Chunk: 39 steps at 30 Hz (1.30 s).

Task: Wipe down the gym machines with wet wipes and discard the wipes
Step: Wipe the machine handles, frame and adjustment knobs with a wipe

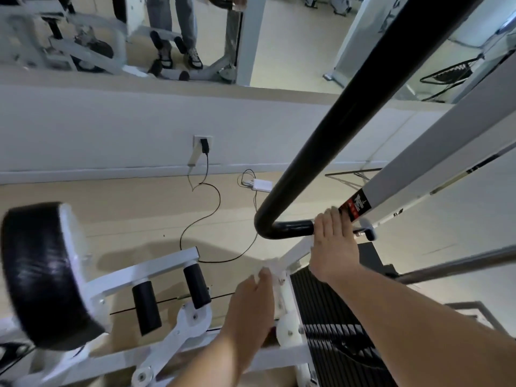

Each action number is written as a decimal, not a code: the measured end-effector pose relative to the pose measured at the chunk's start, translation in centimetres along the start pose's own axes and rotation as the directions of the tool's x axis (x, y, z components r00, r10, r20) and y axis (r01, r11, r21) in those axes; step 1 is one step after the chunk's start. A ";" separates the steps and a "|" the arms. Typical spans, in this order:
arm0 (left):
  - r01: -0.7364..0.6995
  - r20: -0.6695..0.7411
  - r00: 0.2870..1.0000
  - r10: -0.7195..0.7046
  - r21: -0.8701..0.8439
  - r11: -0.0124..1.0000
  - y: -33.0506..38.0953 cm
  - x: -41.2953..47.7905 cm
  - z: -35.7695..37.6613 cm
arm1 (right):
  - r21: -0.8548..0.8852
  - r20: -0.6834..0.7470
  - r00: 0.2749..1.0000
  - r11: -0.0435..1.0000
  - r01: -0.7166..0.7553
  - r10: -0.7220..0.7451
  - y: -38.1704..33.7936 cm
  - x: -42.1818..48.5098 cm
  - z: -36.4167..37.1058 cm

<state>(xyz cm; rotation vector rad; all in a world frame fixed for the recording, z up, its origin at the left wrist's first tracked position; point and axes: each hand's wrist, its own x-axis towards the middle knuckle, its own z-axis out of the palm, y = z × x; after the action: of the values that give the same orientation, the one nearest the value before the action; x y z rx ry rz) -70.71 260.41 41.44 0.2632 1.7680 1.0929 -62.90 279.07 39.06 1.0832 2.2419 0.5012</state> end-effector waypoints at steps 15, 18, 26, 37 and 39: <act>0.150 -0.065 0.981 -0.185 -0.364 0.919 4.3 -22.8 -13.3 | 0.845 0.314 0.778 -0.214 -0.491 -0.545 -5.0 -24.2 -15.1; 0.151 0.002 0.987 -0.162 -0.381 0.912 3.6 -27.2 -14.2 | 0.871 0.236 0.764 -0.218 -0.440 -0.600 -5.3 -28.9 -16.0; 0.157 -0.070 0.977 -0.202 -0.407 0.900 -0.4 -37.6 -13.4 | 0.855 0.035 0.851 -0.425 -0.297 -0.524 -2.6 -42.2 -16.4; 0.054 -0.102 0.981 -0.166 -0.679 0.732 -7.8 -50.7 -10.7 | 0.838 -0.020 0.870 -0.482 -0.254 -0.492 1.2 -54.7 -12.0; 0.078 -0.034 0.987 -0.159 -0.759 0.646 -9.0 -52.5 -11.1 | 0.816 0.002 0.859 -0.495 -0.297 -0.512 0.2 -56.4 -12.1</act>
<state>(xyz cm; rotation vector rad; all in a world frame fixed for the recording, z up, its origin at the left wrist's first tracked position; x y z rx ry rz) -52.26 217.10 68.79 -0.4345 1.2285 1.6640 -42.92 233.19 67.84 1.1791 1.6116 -2.4130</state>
